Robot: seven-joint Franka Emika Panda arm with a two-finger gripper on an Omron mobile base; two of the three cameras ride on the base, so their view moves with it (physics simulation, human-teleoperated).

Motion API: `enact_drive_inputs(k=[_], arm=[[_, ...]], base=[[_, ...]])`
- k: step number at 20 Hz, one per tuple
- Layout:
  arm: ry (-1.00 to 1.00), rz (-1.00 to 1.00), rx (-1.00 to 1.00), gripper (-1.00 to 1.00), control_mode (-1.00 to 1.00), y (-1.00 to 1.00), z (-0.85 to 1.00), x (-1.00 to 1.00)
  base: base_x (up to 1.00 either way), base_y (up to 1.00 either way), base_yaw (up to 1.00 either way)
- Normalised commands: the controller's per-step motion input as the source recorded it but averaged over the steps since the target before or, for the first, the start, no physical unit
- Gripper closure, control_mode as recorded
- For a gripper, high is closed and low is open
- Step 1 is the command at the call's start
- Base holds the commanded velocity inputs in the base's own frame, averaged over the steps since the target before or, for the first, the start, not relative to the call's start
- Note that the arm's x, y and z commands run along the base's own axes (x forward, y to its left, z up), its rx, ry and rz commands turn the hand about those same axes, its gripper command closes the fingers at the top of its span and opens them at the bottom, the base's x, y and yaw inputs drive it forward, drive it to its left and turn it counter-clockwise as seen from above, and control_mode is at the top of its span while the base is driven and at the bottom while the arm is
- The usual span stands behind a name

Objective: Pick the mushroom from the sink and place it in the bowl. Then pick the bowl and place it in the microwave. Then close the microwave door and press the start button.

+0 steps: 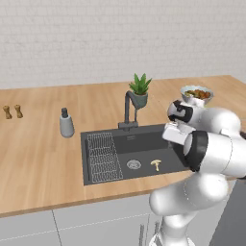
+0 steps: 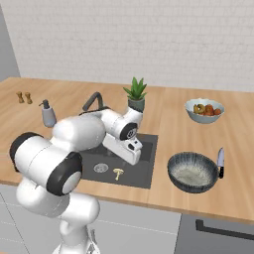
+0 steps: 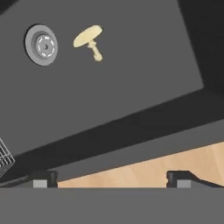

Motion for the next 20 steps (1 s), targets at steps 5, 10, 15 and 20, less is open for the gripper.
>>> enact_drive_inputs(k=[5,10,15,20], arm=[[0.11,-0.10,0.07,-1.00,-1.00,0.00,-0.53,0.24],[0.08,-0.05,0.05,-1.00,-1.00,0.00,-0.56,0.26],[0.04,-0.06,0.03,-1.00,-1.00,0.00,-0.56,0.28],[0.02,-0.08,0.04,-1.00,-1.00,0.04,-0.23,0.35]], base=[[0.00,0.00,0.00],[0.00,0.00,0.00],[0.00,0.00,0.00],[0.00,0.00,0.00]])
